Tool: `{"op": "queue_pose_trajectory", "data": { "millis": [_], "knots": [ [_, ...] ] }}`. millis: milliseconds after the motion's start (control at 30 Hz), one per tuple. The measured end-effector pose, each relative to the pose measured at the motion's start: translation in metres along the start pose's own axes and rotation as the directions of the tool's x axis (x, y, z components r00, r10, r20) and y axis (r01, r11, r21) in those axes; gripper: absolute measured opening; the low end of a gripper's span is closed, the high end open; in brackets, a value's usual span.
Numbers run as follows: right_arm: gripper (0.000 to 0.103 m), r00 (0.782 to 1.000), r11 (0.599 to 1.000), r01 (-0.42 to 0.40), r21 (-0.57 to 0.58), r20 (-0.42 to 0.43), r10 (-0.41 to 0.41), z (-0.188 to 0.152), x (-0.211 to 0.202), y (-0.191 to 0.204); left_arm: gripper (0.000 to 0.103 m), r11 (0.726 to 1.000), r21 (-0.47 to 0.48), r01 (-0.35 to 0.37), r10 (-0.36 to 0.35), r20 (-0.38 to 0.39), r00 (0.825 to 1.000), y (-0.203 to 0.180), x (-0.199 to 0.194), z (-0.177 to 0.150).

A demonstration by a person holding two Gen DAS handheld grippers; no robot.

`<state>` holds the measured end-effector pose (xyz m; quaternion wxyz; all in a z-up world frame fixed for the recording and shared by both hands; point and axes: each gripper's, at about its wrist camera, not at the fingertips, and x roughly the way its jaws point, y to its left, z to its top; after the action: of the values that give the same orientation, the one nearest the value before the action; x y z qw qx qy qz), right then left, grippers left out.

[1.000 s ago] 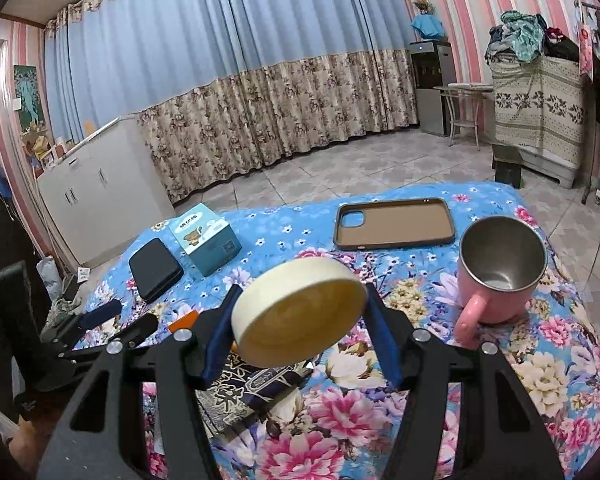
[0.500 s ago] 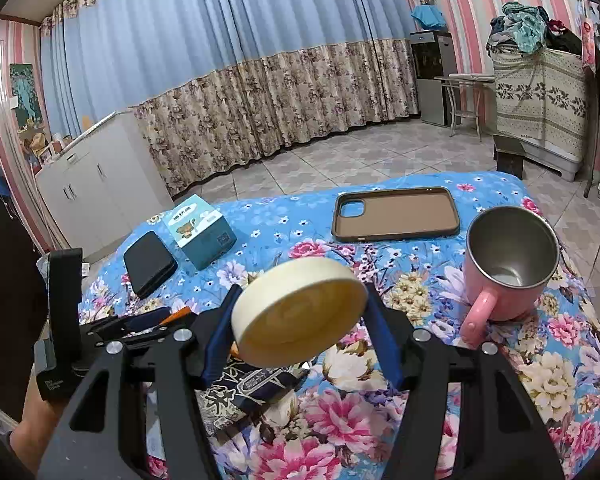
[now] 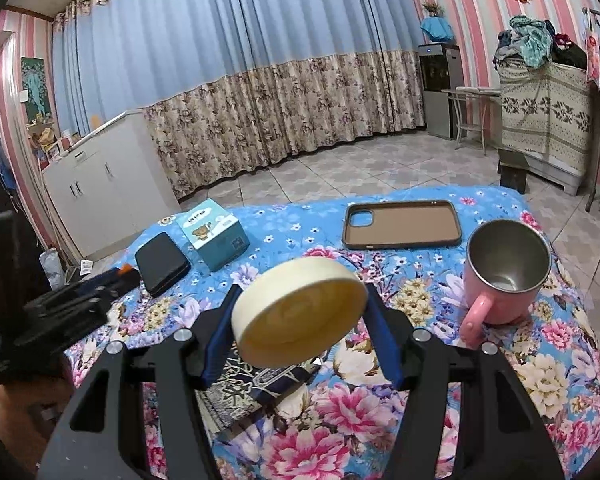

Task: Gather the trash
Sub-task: 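Lift and carry the orange bowl and cream lid over the wastebasket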

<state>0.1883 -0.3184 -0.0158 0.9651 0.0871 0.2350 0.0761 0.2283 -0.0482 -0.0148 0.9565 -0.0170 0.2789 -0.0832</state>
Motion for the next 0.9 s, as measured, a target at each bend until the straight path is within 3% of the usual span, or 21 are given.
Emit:
{"op": "queue_pose_trajectory", "data": {
  "millis": [167,400,900],
  "knots": [
    [0.060,0.999,1.000,-0.007,-0.004,0.051,0.008,-0.002,-0.028,0.009,0.039,1.000,0.005,0.029,-0.029,0.071,0.997,-0.013,-0.042,0.003],
    [0.060,0.994,0.999,0.006,-0.036,0.109,-0.002,-0.008,-0.069,0.022,0.039,0.998,-0.003,0.056,-0.055,0.116,0.992,-0.018,-0.082,0.007],
    [0.060,0.982,0.998,0.056,-0.039,0.182,-0.048,-0.011,-0.114,0.013,0.039,0.992,0.077,0.097,-0.108,0.160,0.981,-0.060,-0.118,0.012]
  ]
}}
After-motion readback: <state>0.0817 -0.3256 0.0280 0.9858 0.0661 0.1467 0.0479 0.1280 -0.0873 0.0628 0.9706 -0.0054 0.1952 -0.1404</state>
